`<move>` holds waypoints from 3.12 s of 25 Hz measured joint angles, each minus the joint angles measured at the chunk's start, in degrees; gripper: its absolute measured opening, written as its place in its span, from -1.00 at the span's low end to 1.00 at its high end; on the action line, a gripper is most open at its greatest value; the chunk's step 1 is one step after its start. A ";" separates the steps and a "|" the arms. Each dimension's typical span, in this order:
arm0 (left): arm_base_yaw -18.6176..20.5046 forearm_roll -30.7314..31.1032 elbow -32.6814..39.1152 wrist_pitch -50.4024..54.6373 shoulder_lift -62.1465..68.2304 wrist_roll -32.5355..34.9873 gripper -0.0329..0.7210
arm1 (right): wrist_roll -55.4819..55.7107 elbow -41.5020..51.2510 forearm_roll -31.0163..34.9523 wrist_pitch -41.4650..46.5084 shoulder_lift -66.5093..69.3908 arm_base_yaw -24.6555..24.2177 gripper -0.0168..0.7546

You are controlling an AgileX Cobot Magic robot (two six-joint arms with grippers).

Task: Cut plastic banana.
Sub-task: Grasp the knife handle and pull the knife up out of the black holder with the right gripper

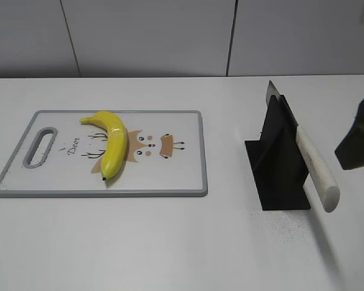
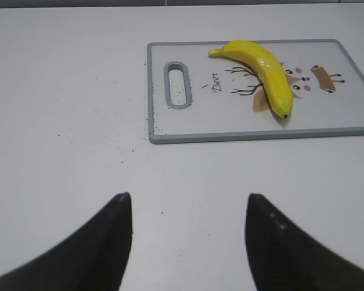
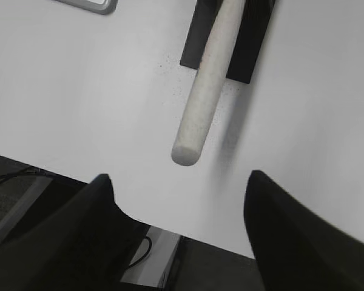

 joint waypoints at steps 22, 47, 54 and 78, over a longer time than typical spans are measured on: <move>0.00 0.00 0.00 0.00 0.00 0.00 0.63 | 10.48 -1.84 -2.96 -5.90 22.95 0.00 0.27; 0.00 0.00 0.00 0.00 0.00 0.00 0.63 | 15.32 -1.84 -4.12 -4.11 25.25 0.00 -0.53; 0.00 0.00 0.00 0.00 0.00 0.00 0.63 | 15.45 -1.84 -3.88 -1.84 22.39 0.00 -0.53; 0.00 0.00 0.00 0.00 0.00 0.00 0.63 | 15.24 -15.08 -7.58 5.15 14.15 0.00 -0.54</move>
